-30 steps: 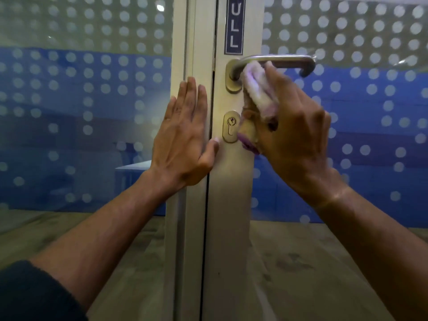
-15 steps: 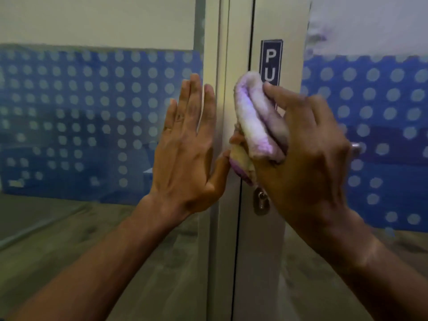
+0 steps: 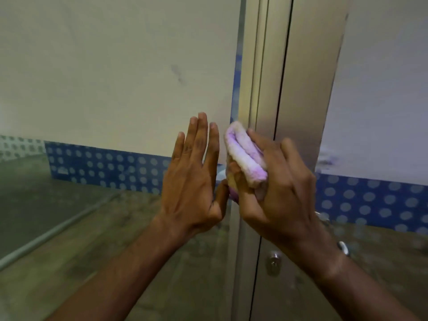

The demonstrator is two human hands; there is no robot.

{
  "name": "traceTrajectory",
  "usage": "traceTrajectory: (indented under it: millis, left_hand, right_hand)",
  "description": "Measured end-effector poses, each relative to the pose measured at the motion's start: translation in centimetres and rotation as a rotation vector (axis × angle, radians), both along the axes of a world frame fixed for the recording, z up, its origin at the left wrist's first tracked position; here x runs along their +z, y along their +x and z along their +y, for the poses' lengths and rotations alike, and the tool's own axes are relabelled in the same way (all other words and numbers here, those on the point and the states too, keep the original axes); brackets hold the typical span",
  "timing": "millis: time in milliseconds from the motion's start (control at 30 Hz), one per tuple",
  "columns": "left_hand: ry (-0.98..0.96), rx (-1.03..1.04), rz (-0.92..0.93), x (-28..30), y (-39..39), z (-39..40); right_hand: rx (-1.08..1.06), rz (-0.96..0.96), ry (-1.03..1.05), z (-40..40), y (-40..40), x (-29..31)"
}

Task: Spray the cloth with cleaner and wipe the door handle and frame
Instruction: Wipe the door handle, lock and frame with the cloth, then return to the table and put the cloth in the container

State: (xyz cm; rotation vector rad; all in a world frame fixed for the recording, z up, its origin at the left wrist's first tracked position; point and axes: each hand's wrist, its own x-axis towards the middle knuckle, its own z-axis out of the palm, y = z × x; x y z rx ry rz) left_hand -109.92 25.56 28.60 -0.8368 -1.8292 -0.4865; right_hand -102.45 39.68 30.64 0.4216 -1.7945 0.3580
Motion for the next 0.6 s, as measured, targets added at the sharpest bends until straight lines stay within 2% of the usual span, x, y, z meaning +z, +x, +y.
traceTrajectory:
  millis: [233, 433, 600]
  left_hand:
    - [-0.021, 0.134, -0.103, 6.4, 3.2, -5.9]
    - [-0.045, 0.217, -0.238, 4.6, 7.2, -10.4]
    - [-0.101, 0.414, -0.321, 1.6, 11.5, -14.4]
  right_hand:
    - [0.068, -0.067, 0.056, -4.6, 0.7, 6.1]
    - [0.158, -0.073, 0.125, -8.7, 2.0, 3.6]
    - [0.272, -0.114, 0.352, -10.8, 3.6, 0.8]
